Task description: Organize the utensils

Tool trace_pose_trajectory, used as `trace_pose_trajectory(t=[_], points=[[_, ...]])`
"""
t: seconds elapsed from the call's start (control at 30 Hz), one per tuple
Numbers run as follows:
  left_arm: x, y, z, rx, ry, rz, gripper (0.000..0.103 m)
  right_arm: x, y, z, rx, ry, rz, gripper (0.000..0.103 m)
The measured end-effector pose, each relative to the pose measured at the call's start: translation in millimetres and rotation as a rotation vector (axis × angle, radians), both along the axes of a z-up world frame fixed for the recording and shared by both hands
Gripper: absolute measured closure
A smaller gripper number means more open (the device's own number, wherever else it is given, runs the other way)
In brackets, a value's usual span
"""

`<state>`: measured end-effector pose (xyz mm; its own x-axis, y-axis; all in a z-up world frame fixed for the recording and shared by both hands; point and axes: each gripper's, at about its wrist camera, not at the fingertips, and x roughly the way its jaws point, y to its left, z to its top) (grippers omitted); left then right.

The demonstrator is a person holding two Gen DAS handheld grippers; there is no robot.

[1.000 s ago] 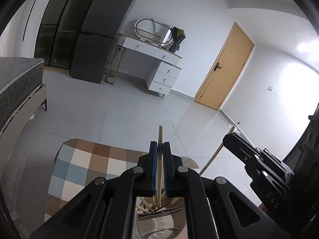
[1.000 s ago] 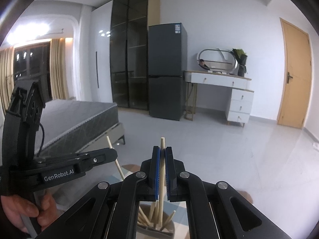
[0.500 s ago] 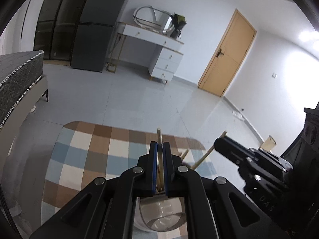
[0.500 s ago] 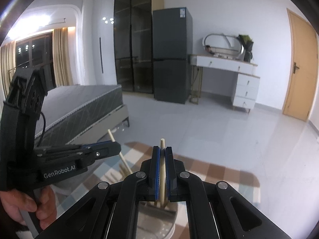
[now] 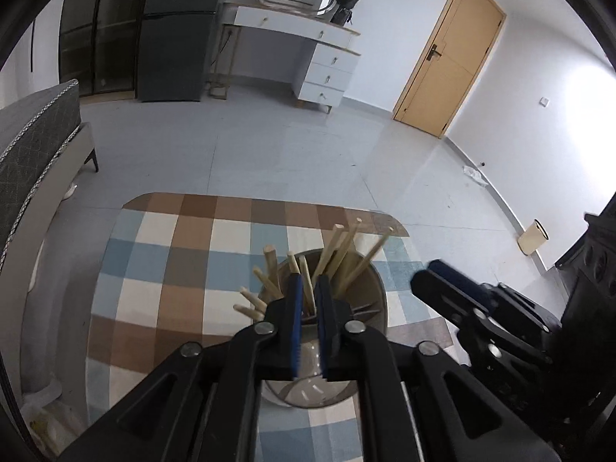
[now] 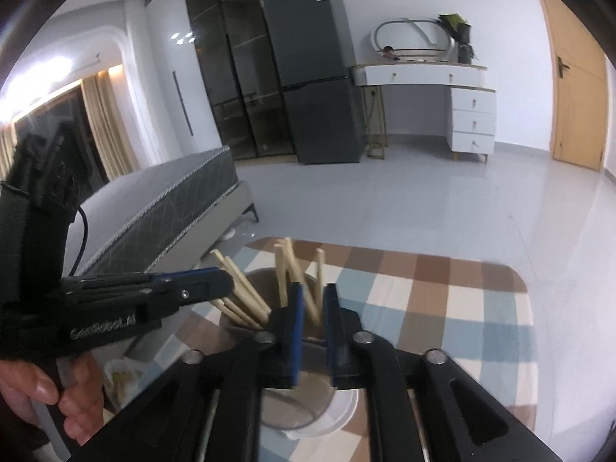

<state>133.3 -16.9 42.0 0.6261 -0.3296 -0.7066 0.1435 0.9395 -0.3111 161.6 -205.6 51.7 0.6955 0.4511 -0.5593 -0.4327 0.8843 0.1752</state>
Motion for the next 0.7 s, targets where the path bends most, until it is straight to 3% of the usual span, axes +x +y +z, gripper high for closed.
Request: trace_pose_trajectory(t=[0.03,0.2,0.37,0.53,0.7], points=[[-3.5,-1.1,2.7,0.008,-0.001,0.005,0.08,-4.6,-1.4,1.8,0.013,-0.004,-0.01,0.069],[-29.4,0.4,26.6,0.026,-0.081,0.064,0.047,-24.7,-23.7,20.3,0.097,-0.029,-0.059,0.051],[-59.6,-5.6,59.2,0.074,-0.159,0.079,0.04,-51.0,-34.9,42.6,0.13,-0.083,-0.079,0.048],[-90.0,-0.6,85.1,0.086,-0.247,0.136,0.02,-84.4,-37.5,73.3,0.152,-0.155,-0.082,0.046],[-118.0,8.4,103.1,0.089,-0.323,0.172,0.017,-120.6,-35.4,99.9,0.167,-0.231,-0.076,0.036]])
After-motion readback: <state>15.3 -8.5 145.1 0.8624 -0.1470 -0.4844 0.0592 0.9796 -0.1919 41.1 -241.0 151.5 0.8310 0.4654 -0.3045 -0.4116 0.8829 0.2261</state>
